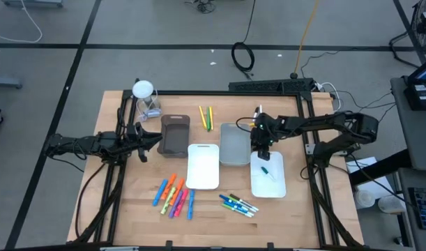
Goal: Pick & Place Markers
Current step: Put the bottom black mini marker into the right white bin
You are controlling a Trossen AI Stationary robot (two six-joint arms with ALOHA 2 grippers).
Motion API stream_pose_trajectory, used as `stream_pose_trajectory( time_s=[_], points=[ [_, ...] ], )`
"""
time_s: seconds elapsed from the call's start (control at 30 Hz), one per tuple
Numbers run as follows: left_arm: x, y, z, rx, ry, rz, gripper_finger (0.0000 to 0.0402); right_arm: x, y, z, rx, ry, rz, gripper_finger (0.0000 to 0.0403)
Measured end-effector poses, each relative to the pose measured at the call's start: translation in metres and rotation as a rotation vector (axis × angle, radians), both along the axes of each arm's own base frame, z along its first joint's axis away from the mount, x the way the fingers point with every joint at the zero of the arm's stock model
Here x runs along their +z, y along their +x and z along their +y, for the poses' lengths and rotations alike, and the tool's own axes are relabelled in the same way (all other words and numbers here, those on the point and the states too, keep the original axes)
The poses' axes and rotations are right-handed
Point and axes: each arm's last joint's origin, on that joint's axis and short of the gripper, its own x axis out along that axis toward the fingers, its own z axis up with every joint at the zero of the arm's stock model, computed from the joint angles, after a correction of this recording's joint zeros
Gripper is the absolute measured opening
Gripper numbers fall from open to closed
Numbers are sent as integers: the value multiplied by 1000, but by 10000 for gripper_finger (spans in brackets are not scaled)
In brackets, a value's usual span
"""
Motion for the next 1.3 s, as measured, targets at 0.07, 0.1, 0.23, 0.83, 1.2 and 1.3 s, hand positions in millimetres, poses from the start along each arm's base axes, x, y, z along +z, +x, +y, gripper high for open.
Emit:
stream_pose_trajectory(
  time_s=[0.07,0.1,0.23,0.83,1.2,1.3],
  points=[
    [0,0,0,0,0,0,79,6,-2,0,-17,-43,-8,110],
    [0,0,0,0,0,0,79,10,-4,-1,-34,-74,-9,111],
    [0,0,0,0,0,0,79,26,-8,-2,-59,-219,-40,112],
    [0,0,0,0,0,1,79,9,-7,-18,-50,-270,32,110],
    [0,0,0,0,0,0,79,9,-1,0,-16,-237,29,110],
    [0,0,0,0,0,0,79,10,1,7,9,-238,22,110]
  ],
)
